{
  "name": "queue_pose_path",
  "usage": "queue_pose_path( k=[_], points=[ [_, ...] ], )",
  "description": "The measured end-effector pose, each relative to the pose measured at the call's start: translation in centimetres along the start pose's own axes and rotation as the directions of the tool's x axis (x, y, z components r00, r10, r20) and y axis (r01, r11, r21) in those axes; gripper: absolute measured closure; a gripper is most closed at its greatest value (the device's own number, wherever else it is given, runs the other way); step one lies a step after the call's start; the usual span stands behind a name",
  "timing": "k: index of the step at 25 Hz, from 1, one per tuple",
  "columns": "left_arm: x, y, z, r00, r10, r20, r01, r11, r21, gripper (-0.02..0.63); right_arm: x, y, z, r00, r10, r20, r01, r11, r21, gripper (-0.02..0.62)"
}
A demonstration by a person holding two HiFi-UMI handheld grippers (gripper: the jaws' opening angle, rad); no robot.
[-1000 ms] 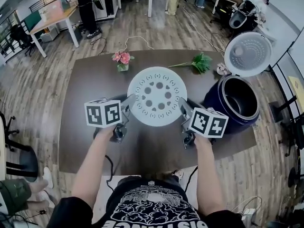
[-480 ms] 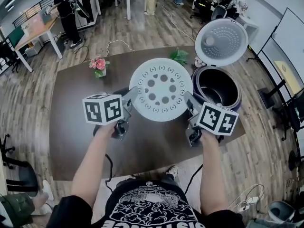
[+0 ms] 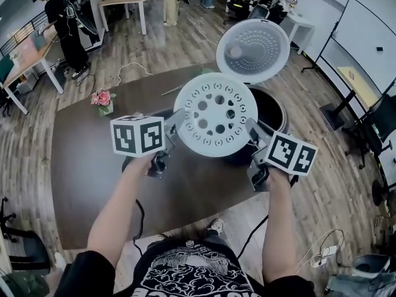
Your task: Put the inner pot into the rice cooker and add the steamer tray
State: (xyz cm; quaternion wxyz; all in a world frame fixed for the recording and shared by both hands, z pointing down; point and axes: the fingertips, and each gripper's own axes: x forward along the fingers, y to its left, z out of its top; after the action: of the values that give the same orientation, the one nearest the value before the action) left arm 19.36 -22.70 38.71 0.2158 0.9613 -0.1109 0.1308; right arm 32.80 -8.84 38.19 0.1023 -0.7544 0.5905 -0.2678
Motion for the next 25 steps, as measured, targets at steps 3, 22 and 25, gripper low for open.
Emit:
queue_pose_path(
  k=[3, 22, 25],
  points=[
    [-0.2, 0.3, 0.8, 0.999, -0.036, -0.015, 0.036, 0.999, 0.017, 0.533, -0.4, 0.8, 0.0, 0.999, -0.032, 0.026, 0.032, 0.999, 0.015, 0.54],
    [2.9, 0.2, 2.2, 0.995, -0.084, -0.046, 0.087, 0.995, 0.055, 0.534, 0.4, -1.5, -0.4, 0.996, -0.088, 0.024, 0.085, 0.99, 0.114, 0.538],
    [4.3, -0.2, 2.6, 0.997, -0.06, -0.053, 0.063, 0.997, 0.045, 0.534, 1.0, -3.0, 0.2, 0.997, -0.074, -0.001, 0.074, 0.987, 0.143, 0.538]
  ],
)
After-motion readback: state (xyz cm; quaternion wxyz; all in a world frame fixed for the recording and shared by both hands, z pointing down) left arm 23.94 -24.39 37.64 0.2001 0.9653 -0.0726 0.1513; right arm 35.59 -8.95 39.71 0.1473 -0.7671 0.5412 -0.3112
